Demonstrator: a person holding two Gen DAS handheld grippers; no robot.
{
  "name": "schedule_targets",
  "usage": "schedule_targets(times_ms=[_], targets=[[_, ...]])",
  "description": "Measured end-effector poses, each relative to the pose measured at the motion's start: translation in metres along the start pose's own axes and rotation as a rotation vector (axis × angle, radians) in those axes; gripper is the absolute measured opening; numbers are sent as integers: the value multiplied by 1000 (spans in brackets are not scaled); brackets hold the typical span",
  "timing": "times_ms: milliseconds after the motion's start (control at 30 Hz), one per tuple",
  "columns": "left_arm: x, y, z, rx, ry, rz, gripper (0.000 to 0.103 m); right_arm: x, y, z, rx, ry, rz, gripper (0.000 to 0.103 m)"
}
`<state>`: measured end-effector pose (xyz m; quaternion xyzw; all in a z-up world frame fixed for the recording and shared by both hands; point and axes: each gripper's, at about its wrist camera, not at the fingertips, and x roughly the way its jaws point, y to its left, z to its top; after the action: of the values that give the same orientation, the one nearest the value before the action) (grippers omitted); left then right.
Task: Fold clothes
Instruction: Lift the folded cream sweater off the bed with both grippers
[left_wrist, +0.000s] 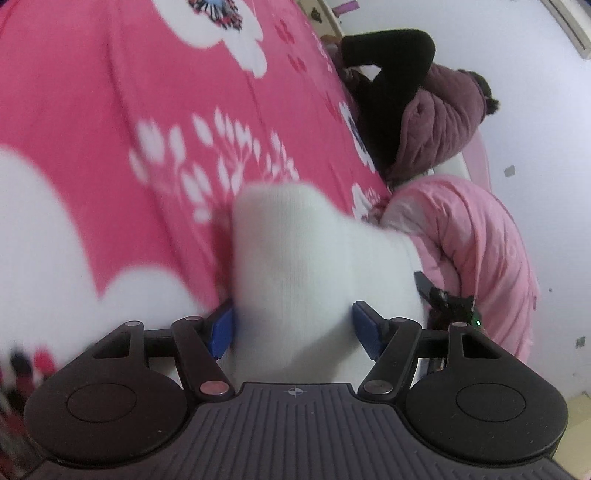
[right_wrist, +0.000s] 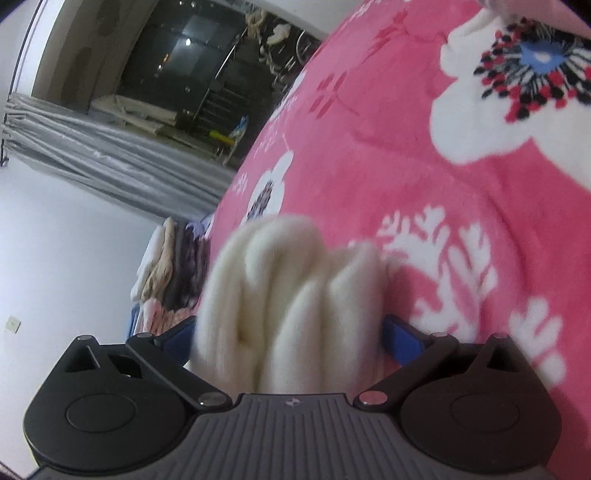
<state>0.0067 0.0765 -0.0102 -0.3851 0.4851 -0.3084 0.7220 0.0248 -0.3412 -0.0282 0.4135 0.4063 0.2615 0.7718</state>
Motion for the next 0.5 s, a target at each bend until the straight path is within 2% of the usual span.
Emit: schedule_targets(times_ms=[133, 300, 400, 500], targets=[[-2, -2, -20, 32, 39, -2, 67, -8, 0, -11, 28, 67, 14, 103], [-2, -5, -45, 85, 92, -1, 66, -14, 9, -36, 31, 196, 4, 103], [-1, -12, -58, 157, 99, 21, 67, -17, 14, -51, 54, 259, 4, 103], [0, -11, -55, 148, 100, 20, 67, -13, 23, -63, 57, 340, 1, 103]])
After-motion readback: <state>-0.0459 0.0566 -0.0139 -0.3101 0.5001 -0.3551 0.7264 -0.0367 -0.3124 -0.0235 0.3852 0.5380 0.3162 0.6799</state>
